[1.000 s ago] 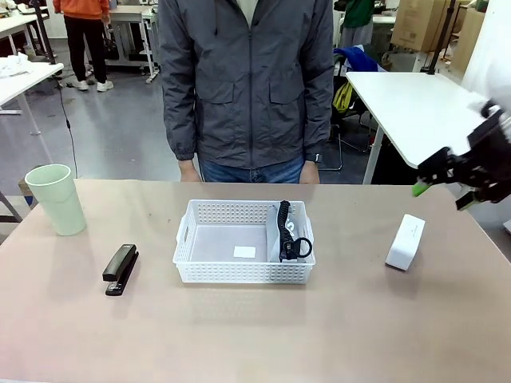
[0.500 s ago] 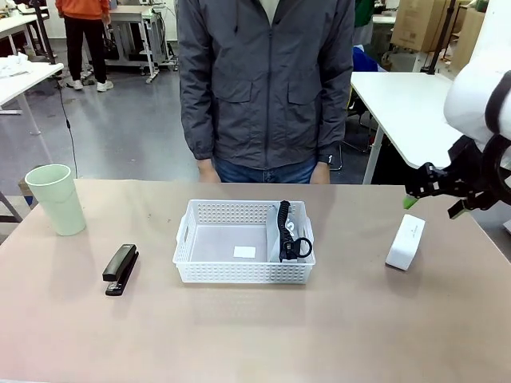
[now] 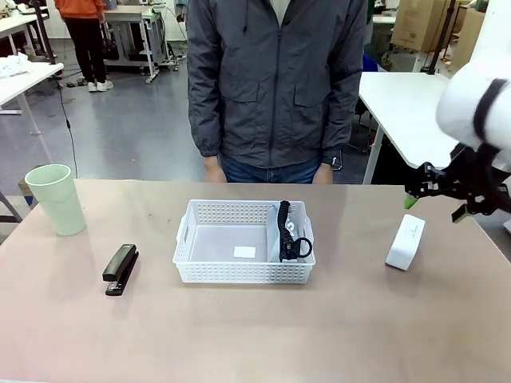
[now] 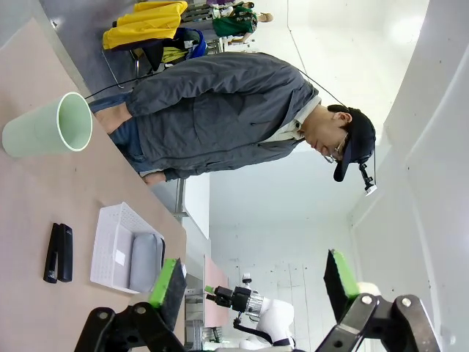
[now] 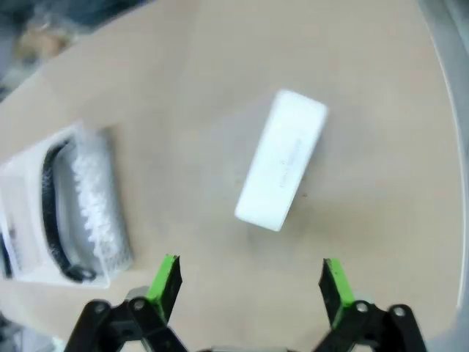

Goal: Efficiently arrange items inside the basket to fit them all.
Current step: Pick up the Digital clock and place it inside the Organizing basket.

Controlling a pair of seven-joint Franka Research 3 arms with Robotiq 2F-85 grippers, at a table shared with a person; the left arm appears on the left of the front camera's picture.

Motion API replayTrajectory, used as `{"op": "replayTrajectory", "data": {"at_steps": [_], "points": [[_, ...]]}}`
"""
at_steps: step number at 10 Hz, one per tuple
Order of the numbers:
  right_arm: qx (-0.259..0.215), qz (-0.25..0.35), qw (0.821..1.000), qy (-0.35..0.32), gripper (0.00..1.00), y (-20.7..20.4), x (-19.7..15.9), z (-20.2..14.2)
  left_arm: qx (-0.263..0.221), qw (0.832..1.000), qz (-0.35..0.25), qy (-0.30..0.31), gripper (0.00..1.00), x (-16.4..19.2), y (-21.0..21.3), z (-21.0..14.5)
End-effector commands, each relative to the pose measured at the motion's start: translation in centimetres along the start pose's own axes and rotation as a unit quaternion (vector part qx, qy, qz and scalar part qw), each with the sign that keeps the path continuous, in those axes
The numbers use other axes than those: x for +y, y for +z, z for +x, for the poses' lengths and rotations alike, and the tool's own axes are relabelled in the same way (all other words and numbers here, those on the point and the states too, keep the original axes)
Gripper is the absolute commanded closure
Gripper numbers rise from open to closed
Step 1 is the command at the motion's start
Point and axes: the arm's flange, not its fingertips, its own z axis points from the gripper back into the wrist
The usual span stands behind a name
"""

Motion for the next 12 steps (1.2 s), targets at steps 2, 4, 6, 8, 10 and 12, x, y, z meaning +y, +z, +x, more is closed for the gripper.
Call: {"op": "replayTrajectory", "data": {"at_steps": [2,4,6,8,10,12], "points": [[0.005,-0.089,0.976,-0.201,0.0,-0.7,3.0,1.5,0.003,1.0,-0.003,-0.008,0.0,-0.2,0.2,0.0],[0.032,-0.068,0.966,-0.246,0.0,-1.3,3.3,2.7,0.003,1.0,-0.003,-0.008,0.0,-0.2,0.2,0.0],[0.033,-0.048,0.967,-0.249,0.0,-1.6,3.2,3.2,0.003,1.0,-0.003,-0.008,0.0,-0.2,0.2,0.0],[0.024,-0.091,0.966,-0.241,0.0,-2.4,2.6,2.2,0.003,1.0,-0.003,-0.008,0.0,-0.2,0.2,0.0],[0.043,-0.083,0.967,-0.238,0.0,-2.9,2.4,2.9,0.003,1.0,-0.003,-0.008,0.0,-0.2,0.2,0.0],[0.058,-0.101,0.965,-0.235,0.0,-4.7,1.7,4.4,0.003,1.0,-0.003,-0.008,0.0,-0.2,0.2,0.0]]}}
